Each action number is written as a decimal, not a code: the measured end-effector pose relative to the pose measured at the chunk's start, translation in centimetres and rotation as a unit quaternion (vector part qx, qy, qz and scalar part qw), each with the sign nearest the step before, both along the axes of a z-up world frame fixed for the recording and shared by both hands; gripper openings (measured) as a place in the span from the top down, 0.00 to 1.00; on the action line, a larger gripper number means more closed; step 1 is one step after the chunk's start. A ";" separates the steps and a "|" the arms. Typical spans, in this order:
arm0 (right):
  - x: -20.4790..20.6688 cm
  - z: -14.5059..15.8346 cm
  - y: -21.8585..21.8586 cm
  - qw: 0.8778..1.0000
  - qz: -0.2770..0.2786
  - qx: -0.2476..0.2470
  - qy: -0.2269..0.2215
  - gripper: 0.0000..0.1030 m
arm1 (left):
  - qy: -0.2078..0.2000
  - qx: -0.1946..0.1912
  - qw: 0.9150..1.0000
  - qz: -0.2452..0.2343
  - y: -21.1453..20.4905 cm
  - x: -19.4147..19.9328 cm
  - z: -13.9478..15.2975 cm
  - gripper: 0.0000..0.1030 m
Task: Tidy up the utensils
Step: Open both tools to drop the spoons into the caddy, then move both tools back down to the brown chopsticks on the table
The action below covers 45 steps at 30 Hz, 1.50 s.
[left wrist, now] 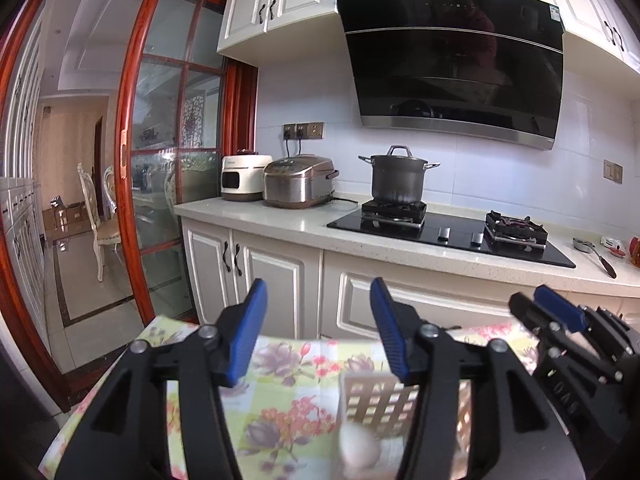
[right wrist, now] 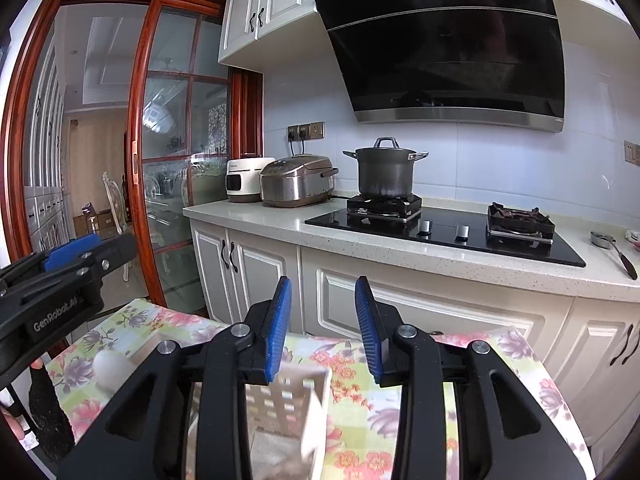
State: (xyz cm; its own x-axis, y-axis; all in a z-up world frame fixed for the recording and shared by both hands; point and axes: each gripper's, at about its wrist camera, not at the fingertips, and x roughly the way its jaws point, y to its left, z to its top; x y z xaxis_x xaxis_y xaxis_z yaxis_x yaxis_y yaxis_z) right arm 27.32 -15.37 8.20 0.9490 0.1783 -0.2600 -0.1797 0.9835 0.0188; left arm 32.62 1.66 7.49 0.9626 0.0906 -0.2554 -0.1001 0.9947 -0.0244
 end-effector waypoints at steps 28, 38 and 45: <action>-13.3 -12.1 -1.9 0.964 -0.012 0.006 0.267 0.55 | 0.240 -0.008 0.971 0.000 1.4 -13.7 -14.2 0.08; -12.7 -13.5 -0.8 0.951 -0.022 0.017 0.307 0.59 | 0.249 -0.030 0.968 -0.008 2.3 -14.0 -15.1 0.08; -12.2 -14.0 -0.5 0.947 -0.040 0.002 0.318 0.66 | 0.257 -0.059 0.965 0.000 3.2 -13.7 -15.3 0.08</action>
